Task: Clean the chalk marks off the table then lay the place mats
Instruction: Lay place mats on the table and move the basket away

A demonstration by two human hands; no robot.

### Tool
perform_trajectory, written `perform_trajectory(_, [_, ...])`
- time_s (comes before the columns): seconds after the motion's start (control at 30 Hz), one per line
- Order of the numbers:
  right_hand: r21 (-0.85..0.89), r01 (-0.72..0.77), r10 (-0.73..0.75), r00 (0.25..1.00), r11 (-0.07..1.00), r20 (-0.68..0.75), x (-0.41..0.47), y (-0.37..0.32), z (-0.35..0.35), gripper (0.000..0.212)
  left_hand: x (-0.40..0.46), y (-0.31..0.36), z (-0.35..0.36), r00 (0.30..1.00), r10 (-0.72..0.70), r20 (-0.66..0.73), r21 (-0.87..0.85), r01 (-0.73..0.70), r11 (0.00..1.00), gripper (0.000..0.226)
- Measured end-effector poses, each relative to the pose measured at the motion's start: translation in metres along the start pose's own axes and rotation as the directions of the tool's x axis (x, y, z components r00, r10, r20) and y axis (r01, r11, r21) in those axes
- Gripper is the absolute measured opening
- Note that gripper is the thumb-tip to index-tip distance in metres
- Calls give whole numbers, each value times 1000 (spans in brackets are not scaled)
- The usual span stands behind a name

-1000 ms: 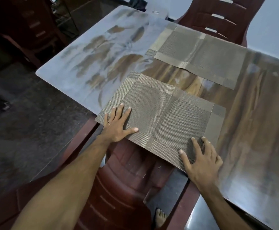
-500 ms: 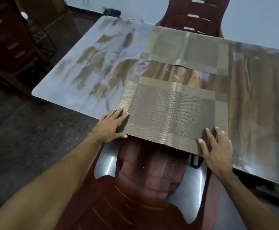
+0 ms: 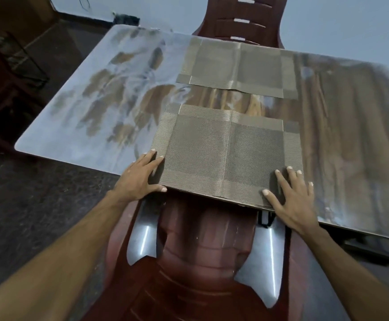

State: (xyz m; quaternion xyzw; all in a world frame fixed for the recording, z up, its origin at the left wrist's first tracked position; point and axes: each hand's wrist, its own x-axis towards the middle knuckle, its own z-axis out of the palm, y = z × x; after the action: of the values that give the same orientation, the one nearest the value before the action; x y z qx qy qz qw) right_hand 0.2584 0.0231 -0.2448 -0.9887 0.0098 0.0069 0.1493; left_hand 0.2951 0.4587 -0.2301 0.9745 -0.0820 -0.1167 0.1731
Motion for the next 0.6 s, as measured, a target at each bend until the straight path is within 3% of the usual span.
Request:
perform_trajectory(0.1, [-3, 12, -12, 998, 1000, -59, -7, 0, -1, 80, -5, 3, -2, 1000, -4, -24, -47, 2, 999, 104])
perform_trajectory(0.27, [15, -20, 20, 1000, 1000, 5, -10, -3, 8, 83, -1, 2, 0, 997, 10, -81, -71, -16, 997, 94])
perform_trajectory(0.6, [31, -65, 65, 998, 997, 13, -17, -9, 8, 79, 5, -14, -4, 1000, 20, -1, -178, -20, 984, 94])
